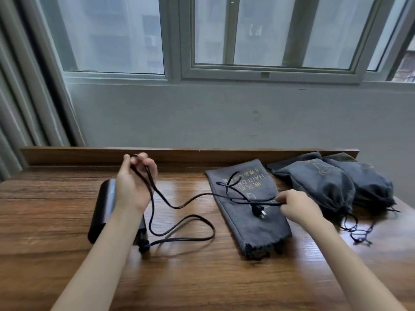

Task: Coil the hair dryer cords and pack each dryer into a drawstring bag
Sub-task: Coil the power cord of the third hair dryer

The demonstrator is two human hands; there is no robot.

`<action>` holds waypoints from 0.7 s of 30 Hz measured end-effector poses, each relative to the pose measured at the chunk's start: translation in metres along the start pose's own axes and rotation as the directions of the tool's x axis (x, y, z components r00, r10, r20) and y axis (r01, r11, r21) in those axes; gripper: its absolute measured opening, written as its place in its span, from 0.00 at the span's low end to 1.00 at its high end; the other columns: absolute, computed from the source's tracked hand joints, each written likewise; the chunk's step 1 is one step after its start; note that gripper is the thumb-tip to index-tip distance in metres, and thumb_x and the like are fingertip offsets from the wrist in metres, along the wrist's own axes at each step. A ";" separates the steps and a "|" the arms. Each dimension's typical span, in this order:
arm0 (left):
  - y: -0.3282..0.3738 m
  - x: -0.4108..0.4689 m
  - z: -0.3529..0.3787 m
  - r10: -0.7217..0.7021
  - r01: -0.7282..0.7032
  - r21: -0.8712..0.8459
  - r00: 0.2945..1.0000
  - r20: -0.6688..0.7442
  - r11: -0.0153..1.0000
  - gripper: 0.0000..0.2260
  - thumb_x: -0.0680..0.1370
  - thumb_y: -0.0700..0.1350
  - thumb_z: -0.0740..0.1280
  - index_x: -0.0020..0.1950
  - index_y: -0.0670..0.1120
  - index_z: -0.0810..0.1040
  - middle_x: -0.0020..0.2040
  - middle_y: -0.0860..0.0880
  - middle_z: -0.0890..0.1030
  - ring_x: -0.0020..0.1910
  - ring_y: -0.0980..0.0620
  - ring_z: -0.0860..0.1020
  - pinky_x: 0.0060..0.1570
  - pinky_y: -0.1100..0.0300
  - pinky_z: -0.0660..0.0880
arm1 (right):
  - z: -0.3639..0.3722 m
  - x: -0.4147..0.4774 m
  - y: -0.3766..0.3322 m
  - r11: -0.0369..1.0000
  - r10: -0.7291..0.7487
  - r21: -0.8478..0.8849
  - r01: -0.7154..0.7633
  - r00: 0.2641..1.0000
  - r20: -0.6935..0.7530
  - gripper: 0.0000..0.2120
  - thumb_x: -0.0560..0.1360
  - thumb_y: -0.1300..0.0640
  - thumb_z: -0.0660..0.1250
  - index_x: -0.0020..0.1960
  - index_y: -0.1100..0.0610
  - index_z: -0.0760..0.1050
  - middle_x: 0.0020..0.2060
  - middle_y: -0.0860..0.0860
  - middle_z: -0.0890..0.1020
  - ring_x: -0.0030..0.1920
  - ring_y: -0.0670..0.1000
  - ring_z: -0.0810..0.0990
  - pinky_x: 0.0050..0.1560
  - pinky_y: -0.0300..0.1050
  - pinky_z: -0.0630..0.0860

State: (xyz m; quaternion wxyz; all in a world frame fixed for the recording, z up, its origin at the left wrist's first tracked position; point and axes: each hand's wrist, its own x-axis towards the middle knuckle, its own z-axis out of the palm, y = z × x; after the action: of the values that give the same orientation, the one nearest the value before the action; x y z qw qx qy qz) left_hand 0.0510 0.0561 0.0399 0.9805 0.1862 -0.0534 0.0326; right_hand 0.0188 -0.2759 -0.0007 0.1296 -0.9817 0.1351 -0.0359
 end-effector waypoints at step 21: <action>-0.108 -0.012 -0.016 -0.396 -0.388 0.157 0.918 -0.029 -0.908 0.25 0.79 0.44 0.52 0.75 0.42 0.52 0.76 0.43 0.52 0.75 0.44 0.48 0.71 0.43 0.45 | 0.037 -0.004 -0.084 0.968 -0.248 0.009 0.252 0.943 0.222 0.12 0.78 0.60 0.58 0.59 0.59 0.75 0.56 0.58 0.79 0.56 0.59 0.77 0.57 0.51 0.75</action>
State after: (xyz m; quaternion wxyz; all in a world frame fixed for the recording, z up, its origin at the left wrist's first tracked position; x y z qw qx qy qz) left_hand 0.0498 -0.0392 -0.0151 -0.1189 0.9793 -0.1633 -0.0123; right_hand 0.0399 -0.1879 -0.0148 0.1287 -0.9899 -0.0053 0.0590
